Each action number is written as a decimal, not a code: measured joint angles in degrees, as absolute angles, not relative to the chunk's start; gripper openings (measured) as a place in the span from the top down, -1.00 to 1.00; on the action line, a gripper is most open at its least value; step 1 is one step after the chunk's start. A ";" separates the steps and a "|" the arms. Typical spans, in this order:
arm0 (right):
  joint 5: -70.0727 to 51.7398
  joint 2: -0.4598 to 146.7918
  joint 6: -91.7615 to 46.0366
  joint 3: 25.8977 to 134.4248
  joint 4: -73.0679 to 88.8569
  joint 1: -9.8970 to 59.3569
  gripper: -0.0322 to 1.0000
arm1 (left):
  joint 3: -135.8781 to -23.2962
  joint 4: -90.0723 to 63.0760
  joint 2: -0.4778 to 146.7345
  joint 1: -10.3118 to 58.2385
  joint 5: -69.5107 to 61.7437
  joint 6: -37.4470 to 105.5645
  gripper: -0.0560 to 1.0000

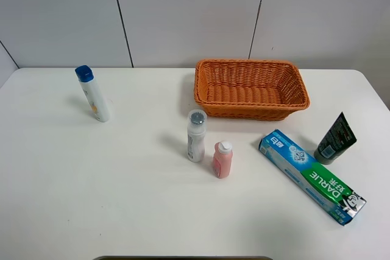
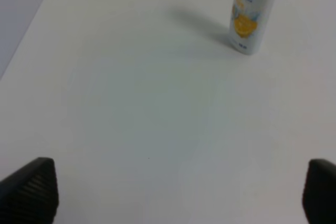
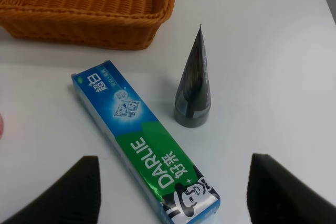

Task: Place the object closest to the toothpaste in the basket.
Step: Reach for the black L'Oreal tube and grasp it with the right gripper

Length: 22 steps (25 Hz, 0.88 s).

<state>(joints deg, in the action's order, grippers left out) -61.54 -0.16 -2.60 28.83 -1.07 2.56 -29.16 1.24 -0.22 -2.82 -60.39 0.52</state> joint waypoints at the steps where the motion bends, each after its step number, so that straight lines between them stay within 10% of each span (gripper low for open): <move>1: -61.54 -0.16 -2.60 28.83 -1.07 2.56 -0.28 | -29.16 1.24 -0.22 -2.82 -60.39 0.52 -0.88; 22: -61.01 -0.16 -2.60 28.83 -1.07 2.56 -0.28 | -29.16 1.24 -0.22 -2.82 -60.39 0.52 -0.88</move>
<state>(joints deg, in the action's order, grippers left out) -61.01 -0.16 -2.60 28.83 -1.07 2.56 -29.16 1.24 -0.22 -2.82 -60.39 0.52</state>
